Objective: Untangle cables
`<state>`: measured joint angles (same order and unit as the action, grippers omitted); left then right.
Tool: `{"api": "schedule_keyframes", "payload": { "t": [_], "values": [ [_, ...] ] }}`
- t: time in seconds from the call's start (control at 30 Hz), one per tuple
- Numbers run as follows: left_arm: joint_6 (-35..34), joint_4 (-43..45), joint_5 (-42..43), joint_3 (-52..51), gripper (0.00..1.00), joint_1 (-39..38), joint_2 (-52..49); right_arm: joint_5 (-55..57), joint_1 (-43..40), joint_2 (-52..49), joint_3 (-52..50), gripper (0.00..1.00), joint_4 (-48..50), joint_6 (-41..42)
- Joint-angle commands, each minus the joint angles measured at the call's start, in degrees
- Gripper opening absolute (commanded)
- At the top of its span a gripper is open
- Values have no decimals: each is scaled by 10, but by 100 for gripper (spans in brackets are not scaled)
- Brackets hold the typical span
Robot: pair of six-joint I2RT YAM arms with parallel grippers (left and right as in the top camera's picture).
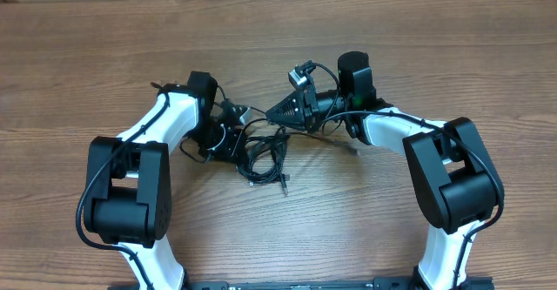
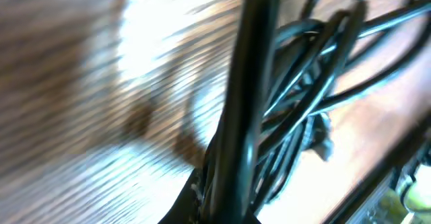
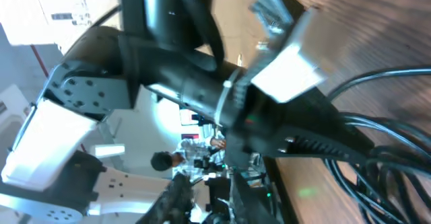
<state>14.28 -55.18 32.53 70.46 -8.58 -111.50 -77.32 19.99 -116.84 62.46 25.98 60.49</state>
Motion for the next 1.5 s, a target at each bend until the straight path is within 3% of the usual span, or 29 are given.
{"api": "schedule_keyframes", "payload": {
  "t": [0.0,0.3,0.57,0.7,0.73,0.83,0.87,1.13,1.3,1.37,1.4,1.47],
  "values": [
    [97,-6,79,33,4,3,20,-7,-9,19,5,20,-29,-51],
    [117,14,82,41,4,-22,35,64,10,19,5,19,-254,-220],
    [163,12,72,39,4,-62,35,235,42,19,5,15,-357,-231],
    [136,17,24,39,4,-64,35,330,44,19,5,15,-395,-231],
    [106,19,-12,39,11,-62,35,355,44,19,5,16,-404,-231],
    [12,23,-86,39,49,-53,35,392,44,19,5,15,-418,-231],
    [-21,22,-98,39,53,-50,35,396,44,19,5,15,-418,-230],
    [-115,1,-101,25,56,-60,35,400,44,19,5,16,-418,-228],
    [-145,71,-102,-19,63,-87,35,389,44,19,5,19,-418,-228],
    [-173,101,-106,-31,63,-92,34,381,44,19,5,20,-418,-228],
    [-188,115,-107,-37,55,-95,34,376,44,19,5,20,-418,-229],
    [-202,129,-107,-43,18,-94,33,372,44,28,5,20,-418,-229]
  ]
}}
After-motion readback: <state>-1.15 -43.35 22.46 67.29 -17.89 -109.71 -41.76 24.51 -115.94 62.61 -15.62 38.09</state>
